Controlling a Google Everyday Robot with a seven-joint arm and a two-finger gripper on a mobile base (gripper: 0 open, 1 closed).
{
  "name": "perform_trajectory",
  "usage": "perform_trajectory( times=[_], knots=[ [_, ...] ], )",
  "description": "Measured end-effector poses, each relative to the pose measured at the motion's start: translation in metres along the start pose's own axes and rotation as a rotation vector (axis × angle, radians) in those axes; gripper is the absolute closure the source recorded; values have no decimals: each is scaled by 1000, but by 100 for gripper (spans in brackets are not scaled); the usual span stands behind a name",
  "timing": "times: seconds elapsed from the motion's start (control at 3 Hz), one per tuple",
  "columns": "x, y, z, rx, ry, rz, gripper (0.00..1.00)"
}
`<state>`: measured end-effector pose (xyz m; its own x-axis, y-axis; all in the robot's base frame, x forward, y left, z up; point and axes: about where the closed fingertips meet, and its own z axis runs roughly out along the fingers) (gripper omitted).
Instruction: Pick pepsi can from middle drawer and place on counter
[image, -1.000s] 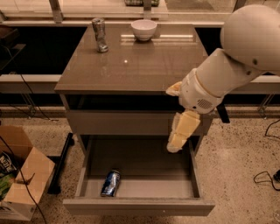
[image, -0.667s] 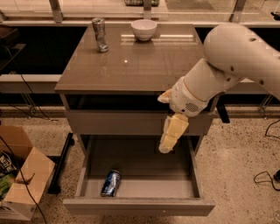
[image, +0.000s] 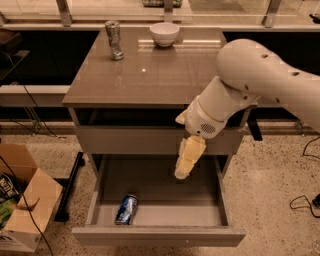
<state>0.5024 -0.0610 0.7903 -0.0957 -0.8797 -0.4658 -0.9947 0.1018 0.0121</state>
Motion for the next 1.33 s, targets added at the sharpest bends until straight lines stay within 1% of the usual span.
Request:
perform_trajectory(
  times=[0.33, 0.67, 1.0, 1.33],
  knots=[
    [-2, -5, 56, -53, 104, -9, 0],
    [-4, -9, 116, -97, 163, -70, 0],
    [-1, -12, 184, -121, 123, -135, 0],
    [2, -17, 223, -139, 9, -130, 0]
  ],
)
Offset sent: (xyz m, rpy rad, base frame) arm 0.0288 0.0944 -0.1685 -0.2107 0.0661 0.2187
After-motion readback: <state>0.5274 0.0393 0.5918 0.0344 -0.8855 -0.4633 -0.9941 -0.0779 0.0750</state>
